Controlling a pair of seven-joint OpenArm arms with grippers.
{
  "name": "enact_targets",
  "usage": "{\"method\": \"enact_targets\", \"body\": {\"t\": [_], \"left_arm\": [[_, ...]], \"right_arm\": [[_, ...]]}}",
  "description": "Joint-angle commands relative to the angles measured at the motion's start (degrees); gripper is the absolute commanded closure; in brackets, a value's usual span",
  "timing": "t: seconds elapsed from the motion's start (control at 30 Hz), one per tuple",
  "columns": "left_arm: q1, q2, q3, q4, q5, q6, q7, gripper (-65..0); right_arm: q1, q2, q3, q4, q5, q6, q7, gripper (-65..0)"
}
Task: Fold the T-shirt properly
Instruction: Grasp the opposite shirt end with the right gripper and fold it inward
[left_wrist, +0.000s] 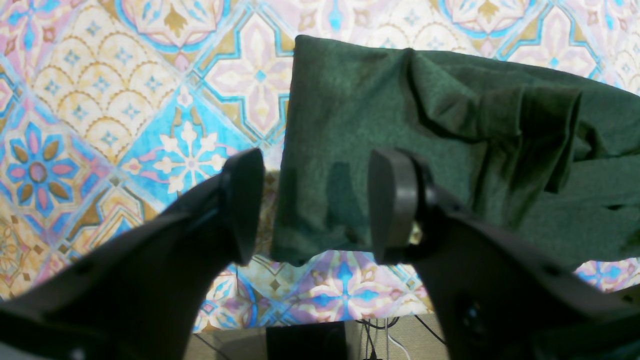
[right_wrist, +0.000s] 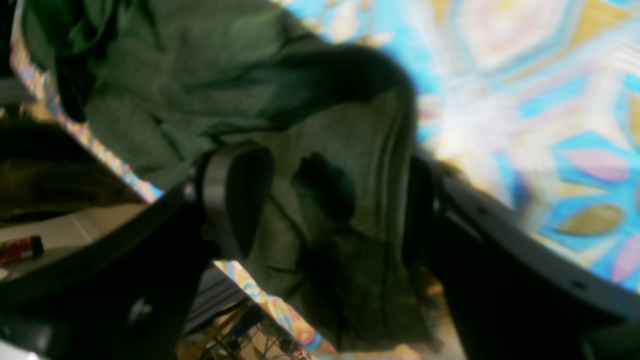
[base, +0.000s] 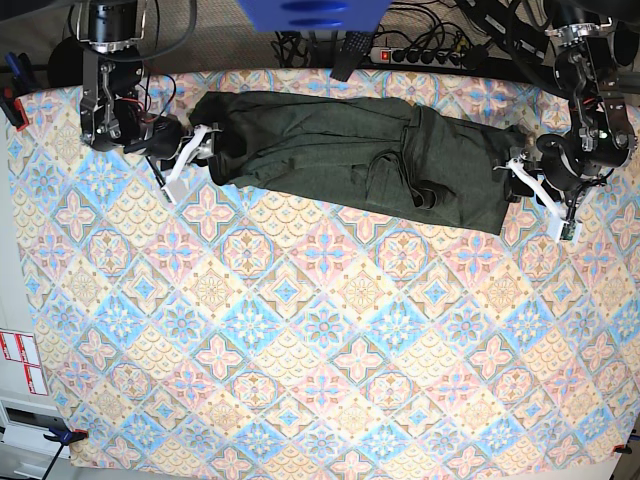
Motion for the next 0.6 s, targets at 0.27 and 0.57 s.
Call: {"method": "enact_targets", "body": {"t": [0.27,0.57], "left_arm": [[-0.3,-0.8,-0.4,0.8,-0.2,0.0,-0.8,-33.2],[-0.3,-0.8,-0.7,0.8,-0.2,0.0,-0.9,-33.2]], "right_arm": [[0.2,0.0,-4.9,0.4,5.0,0.1,-1.0,-39.6],[1.2,-0.4,-5.6,-1.4,5.0,0.1,-0.6,-35.4]]}}
